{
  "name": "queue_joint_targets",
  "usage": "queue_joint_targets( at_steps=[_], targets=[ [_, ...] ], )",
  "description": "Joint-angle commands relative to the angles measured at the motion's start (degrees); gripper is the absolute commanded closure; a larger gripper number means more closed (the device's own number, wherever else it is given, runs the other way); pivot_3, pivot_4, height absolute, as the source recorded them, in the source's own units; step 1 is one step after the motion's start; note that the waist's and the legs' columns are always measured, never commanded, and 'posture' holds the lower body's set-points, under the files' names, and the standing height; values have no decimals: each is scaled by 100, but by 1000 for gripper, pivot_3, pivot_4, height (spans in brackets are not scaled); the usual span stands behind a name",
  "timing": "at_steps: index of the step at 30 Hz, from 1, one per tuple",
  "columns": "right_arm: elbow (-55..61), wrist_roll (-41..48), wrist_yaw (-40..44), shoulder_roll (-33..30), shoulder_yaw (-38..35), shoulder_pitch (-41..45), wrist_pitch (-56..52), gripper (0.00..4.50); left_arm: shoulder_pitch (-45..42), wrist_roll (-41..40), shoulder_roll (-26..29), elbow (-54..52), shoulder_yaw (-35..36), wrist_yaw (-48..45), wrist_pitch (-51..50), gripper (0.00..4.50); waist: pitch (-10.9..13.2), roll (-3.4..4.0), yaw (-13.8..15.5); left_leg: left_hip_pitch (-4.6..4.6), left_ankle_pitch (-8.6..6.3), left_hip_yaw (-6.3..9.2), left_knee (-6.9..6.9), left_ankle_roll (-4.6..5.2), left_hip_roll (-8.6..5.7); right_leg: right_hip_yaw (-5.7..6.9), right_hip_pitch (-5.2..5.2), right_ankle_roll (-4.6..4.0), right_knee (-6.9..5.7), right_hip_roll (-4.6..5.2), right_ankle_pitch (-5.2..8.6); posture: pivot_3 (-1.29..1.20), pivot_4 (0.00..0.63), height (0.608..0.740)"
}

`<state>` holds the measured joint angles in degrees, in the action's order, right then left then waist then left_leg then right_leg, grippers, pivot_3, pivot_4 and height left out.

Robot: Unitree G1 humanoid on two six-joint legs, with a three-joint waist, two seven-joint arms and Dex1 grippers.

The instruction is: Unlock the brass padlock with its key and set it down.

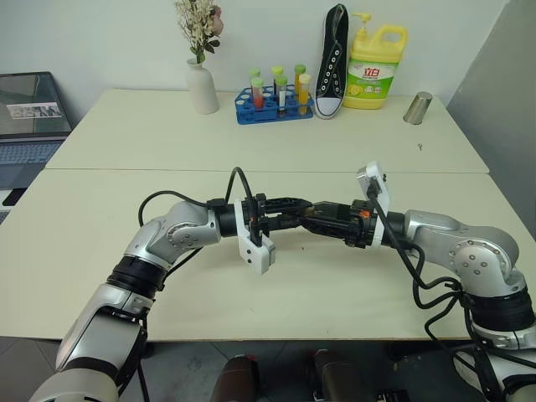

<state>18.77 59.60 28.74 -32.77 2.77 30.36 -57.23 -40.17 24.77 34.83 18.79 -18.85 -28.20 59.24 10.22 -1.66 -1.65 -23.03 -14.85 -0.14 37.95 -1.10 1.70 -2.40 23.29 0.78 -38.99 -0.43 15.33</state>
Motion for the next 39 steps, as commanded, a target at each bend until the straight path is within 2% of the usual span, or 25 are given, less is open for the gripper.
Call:
queue_joint_targets(
  at_steps=[1, 4, 14, 19, 22, 29, 30, 32, 39],
  targets=[
    [87, 20, 81, 34, -213, 107, -30, 3161, -41, -130, 4, -93, 35, 40, 17, 3536, 0, 0, 0, 0, 0, 0, 0, 0, 0, 0, 0, 0, 0, 0, 0, 0, 150, 740],
    [105, 20, 97, 58, -227, 104, -79, 4302, -32, -137, 8, -97, 34, 36, 22, 3536, 0, 0, 0, 0, 0, -1, 0, 0, -1, -1, 0, 0, 0, 1, 0, 0, 150, 740],
    [126, -4, 201, 71, -238, 117, -105, 4364, 35, -208, 30, -110, -24, -43, 16, 3536, 0, 0, -1, 0, 0, 0, 0, 0, 0, 0, 0, 0, 0, 1, 0, 0, 150, 740],
    [153, 24, 269, 90, -265, 115, -124, 4364, 115, -666, 84, -127, -147, -304, -3, 3536, 0, 0, -1, 0, 0, 0, 0, 0, 0, -1, 0, 0, 0, 1, 0, 0, 150, 740],
    [198, 47, 322, 93, -287, 103, -152, 4364, 220, -1288, 105, -216, -173, -586, -172, 2524, 0, 0, -3, 0, 0, 0, 0, 0, 1, 0, 0, 0, -1, 1, 0, 0, 150, 740],
    [165, -136, 439, -28, -313, 77, -115, 4364, 469, -2004, 281, -382, -240, -1273, -437, 240, 0, 0, -3, 1, 0, 1, 0, 0, 1, 1, 0, 0, -1, 0, 0, 0, 150, 740],
    [155, -212, 486, -84, -311, 65, -77, 4364, 525, -2290, 301, -509, -239, -1456, -710, 0, 0, 0, -2, 1, 0, 1, 0, 0, 0, 1, 0, 0, -1, 0, 0, 0, 150, 740],
    [147, -313, 553, -134, -313, 49, -38, 4364, 598, -2640, 300, -691, -205, -1702, -1071, 0, 0, 0, -4, 0, 0, 1, 0, 0, 0, 0, 0, 0, -1, 0, 0, 0, 150, 740],
    [96, -683, 751, -245, -322, -10, 121, 4364, 857, -4675, 335, -2295, 92, -2436, -4547, 0, 0, 0, -14, 0, 0, 3, 1, 0, -1, 2, 0, 4, 0, -19, 2, 0, 150, 740]
  ],
)
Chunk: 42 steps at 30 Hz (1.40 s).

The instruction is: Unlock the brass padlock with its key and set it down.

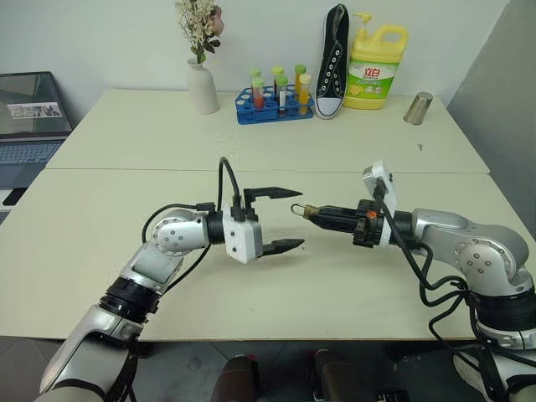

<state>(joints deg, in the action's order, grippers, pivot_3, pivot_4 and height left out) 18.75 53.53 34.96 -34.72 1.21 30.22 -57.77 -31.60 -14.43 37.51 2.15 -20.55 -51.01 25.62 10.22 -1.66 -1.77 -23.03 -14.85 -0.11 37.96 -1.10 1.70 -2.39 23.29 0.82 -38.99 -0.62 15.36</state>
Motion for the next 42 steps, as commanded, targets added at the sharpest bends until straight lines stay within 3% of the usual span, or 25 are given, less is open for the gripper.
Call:
queue_joint_targets(
  at_steps=[1, 4, 6, 15, 16, 26, 42],
  targets=[
    [119, -144, 176, -77, -152, -17, 213, 4364, -48, -1471, 149, -863, 387, -193, -2182, 183, 0, 0, -2, 1, 0, 0, 0, 0, 0, -2, 0, 13, 0, -2, 8, 0, 150, 740],
    [252, -319, 328, -151, -90, -82, 348, 4364, -355, -2730, 102, -927, 821, -141, -4021, 863, 1, 0, -7, 1, 0, 4, 1, 0, 4, -1, 0, 22, -2, -7, 13, 0, 150, 740],
    [336, -402, 421, -172, -54, -114, 426, 4364, -559, -2916, -59, -725, 1059, -15, -4499, 1458, 1, 0, -4, 1, 0, 10, 2, 0, 4, 4, 0, 24, -2, -9, 14, 0, 150, 740],
    [523, -350, 479, -47, -133, -149, 446, 4364, -546, -2086, -443, -416, 1003, -428, -4738, 4343, 1, 0, 1, 2, 0, 0, 1, -1, 0, -3, 0, 20, 2, -10, 12, 0, 150, 740],
    [527, -352, 475, -39, -138, -154, 449, 4364, -508, -1998, -466, -416, 972, -487, -4731, 4499, 1, 0, 1, 2, 0, 1, 1, -1, 1, -6, 0, 18, 2, -9, 11, 0, 150, 740],
    [553, -318, 445, 19, -172, -163, 422, 4364, -310, -1339, -776, -255, 1003, -753, -4508, 4500, 1, 0, 7, 2, 0, 1, 1, -1, 0, -8, 0, 19, 2, -9, 12, 0, 150, 740],
    [474, -432, 516, 4, -98, -190, 468, 4364, 28, -1542, -700, -814, 1235, -1129, -5031, 4500, 1, 0, 8, 2, 0, 2, 1, -1, 0, -8, 0, 22, 2, -8, 14, 0, 150, 740]
  ],
)
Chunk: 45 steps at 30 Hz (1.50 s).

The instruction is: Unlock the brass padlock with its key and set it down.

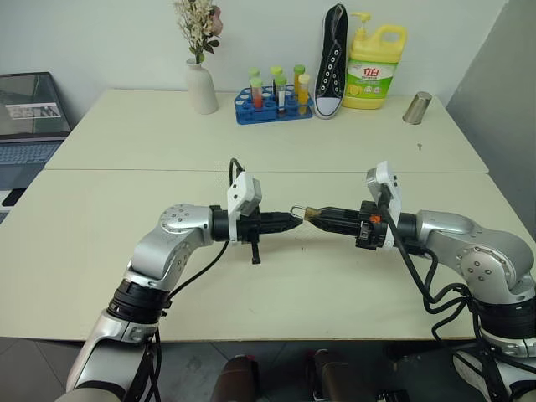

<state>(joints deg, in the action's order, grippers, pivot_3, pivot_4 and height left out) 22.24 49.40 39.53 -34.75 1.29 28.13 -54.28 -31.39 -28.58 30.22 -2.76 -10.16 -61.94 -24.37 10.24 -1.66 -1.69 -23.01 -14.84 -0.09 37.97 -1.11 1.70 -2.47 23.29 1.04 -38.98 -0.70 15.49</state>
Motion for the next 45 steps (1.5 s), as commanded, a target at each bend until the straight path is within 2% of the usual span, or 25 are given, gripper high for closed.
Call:
queue_joint_targets(
  at_steps=[1, 45],
  targets=[
    [123, -23, 61, 10, -106, 17, 117, 4364, 17, -129, 28, -343, 204, -41, -49, 4500, 0, 0, 0, 0, 0, 0, 0, 0, 0, 0, 0, 0, 0, 0, 0, 0, 150, 740],
    [153, -281, 261, 14, 28, -74, 97, 4364, -95, -883, -80, -1054, 619, 379, -1152, 4500, 0, 0, 0, 0, 0, 0, 0, 0, 0, 0, 0, 1, 1, 0, 1, 0, 150, 740]
  ],
)
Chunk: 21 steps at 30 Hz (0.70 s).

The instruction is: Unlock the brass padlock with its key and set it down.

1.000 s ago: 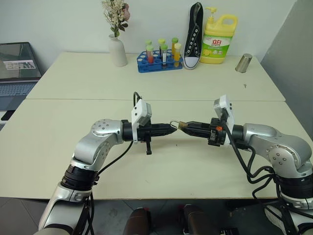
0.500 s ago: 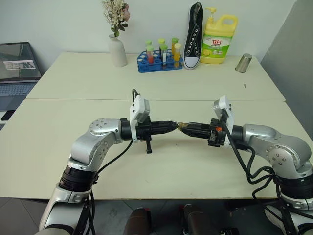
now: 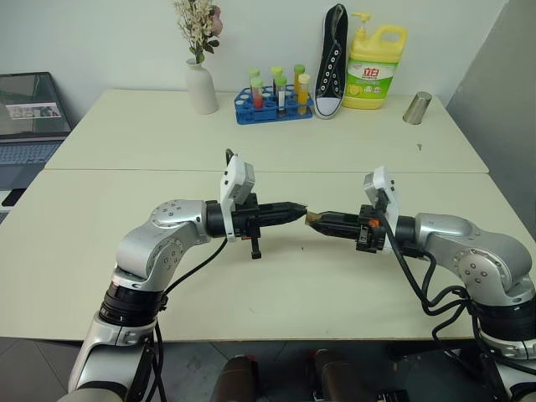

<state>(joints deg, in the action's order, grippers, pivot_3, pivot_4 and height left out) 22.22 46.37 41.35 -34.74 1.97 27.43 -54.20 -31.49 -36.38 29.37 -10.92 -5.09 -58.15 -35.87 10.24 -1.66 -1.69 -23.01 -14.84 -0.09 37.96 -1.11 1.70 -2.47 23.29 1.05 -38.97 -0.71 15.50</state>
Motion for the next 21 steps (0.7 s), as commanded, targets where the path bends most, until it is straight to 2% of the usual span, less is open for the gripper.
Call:
queue_joint_targets(
  at_steps=[1, 6, 8, 10, 13, 19, 21],
  targets=[
    [157, 16, 84, 11, -38, -6, 94, 4364, -83, -100, 8, -256, 106, 4, -7, 4500, 0, 0, 0, 0, 0, 0, 0, 0, 0, 0, 0, 0, 0, 0, 0, 0, 150, 740],
    [147, 71, 2, 30, -99, -25, -15, 4364, 64, 203, 200, -510, 6, -102, 327, 4500, 0, 0, -1, 0, 0, 0, 0, 0, 0, 0, 0, 0, 0, 0, 0, 0, 150, 740],
    [107, 236, -107, 45, -212, -35, -237, 4364, 215, 607, 493, -608, -53, -348, 885, 4500, 0, 1, -16, 1, 0, -1, -2, 0, 1, -2, 0, 0, 1, 0, 0, 0, 150, 740],
    [97, 304, -174, 18, -254, -62, -415, 4364, 377, 1384, 854, -403, -194, -628, 2035, 4500, 1, 2, -14, 3, 0, -2, -6, 0, 2, -4, 0, -3, 1, 0, 0, 0, 150, 740],
    [83, 500, -340, 87, -289, -84, -739, 4364, 514, 1999, 1140, -33, -290, -923, 3233, 3907, 1, 2, 2, 4, 0, -3, -6, -1, 1, -2, 1, -8, 1, 0, -1, 0, 150, 740],
    [-156, 957, -982, 500, -451, -69, -1552, 4364, 757, 2567, 1436, 544, -457, -1485, 4820, 1983, 1, 2, 2, 0, 0, -8, -4, 0, 1, -4, 1, -7, 5, 4, -1, 0, 150, 740],
    [-279, 1093, -1233, 664, -534, -57, -1862, 4364, 809, 2624, 1467, 613, -483, -1547, 5001, 1246, 2, 3, 1, 1, 0, -9, -6, 0, 3, -5, 2, -8, 4, 3, -1, 0, 150, 740]
  ],
)
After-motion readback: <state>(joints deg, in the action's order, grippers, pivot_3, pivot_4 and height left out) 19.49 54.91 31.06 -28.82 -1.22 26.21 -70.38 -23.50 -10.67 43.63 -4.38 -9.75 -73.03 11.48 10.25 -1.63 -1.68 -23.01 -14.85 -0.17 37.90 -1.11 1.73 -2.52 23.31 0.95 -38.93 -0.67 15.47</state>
